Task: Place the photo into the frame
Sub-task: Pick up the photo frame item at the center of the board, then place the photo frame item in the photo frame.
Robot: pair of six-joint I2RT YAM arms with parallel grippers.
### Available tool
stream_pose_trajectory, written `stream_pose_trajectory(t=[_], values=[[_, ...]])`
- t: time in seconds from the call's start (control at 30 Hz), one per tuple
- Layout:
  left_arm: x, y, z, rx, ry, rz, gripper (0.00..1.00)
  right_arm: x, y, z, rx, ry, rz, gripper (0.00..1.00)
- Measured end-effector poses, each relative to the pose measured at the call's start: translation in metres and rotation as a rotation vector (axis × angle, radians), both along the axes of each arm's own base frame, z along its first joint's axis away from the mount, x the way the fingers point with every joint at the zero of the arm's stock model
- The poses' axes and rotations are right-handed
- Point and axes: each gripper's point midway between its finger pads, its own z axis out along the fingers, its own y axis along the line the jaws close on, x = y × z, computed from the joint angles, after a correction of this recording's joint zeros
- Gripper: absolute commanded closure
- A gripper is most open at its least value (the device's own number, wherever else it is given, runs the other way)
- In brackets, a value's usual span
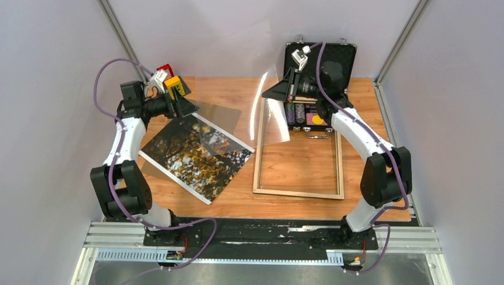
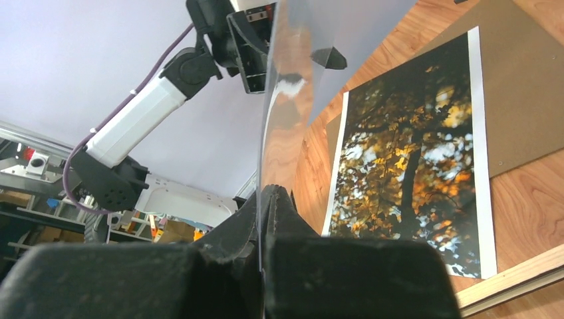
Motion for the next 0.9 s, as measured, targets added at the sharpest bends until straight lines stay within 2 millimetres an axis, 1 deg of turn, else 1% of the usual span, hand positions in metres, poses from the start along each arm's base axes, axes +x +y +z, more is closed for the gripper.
stream_pose_trajectory(t=[0.13, 0.23, 0.33, 0.4, 0.47, 0.63, 0.67, 0.73, 0.77, 0.8, 0.87, 0.9], values=[[0.007, -0.022, 0.006, -0.062, -0.017, -0.058, 0.0, -0.006, -0.008, 0.009, 0.021, -0.031, 0.004, 1.0], [0.013, -0.038, 0.007, -0.128, -0.016, -0.104, 0.0, -0.008, -0.013, 0.01, 0.027, -0.036, 0.003, 1.0], [0.02, -0.05, 0.006, -0.177, -0.002, -0.136, 0.01, -0.009, -0.017, 0.01, 0.033, -0.042, 0.001, 1.0], [0.024, -0.058, 0.007, -0.21, -0.002, -0.157, 0.04, -0.009, -0.019, 0.01, 0.034, -0.045, -0.005, 1.0], [0.025, -0.067, 0.009, -0.245, -0.001, -0.179, 0.09, -0.009, -0.022, 0.008, 0.035, -0.046, -0.012, 1.0], [0.026, -0.089, 0.018, -0.311, 0.002, -0.24, 0.27, -0.009, -0.031, -0.001, 0.03, -0.035, -0.035, 1.0], [0.025, -0.093, 0.019, -0.322, 0.001, -0.249, 0.3, -0.009, -0.033, -0.002, 0.028, -0.036, -0.041, 1.0], [0.026, -0.098, 0.021, -0.345, 0.007, -0.254, 0.37, -0.009, -0.035, -0.002, 0.024, -0.046, -0.052, 1.0], [0.026, -0.098, 0.022, -0.356, 0.011, -0.256, 0.42, -0.008, -0.038, -0.001, 0.023, -0.055, -0.063, 1.0], [0.026, -0.099, 0.024, -0.364, 0.013, -0.257, 0.45, -0.008, -0.04, -0.001, 0.021, -0.063, -0.073, 1.0], [0.026, -0.101, 0.027, -0.38, 0.01, -0.261, 0.56, -0.009, -0.043, 0.0, 0.017, -0.08, -0.088, 1.0], [0.027, -0.101, 0.029, -0.386, 0.01, -0.26, 0.58, -0.009, -0.044, 0.0, 0.015, -0.088, -0.093, 0.99]])
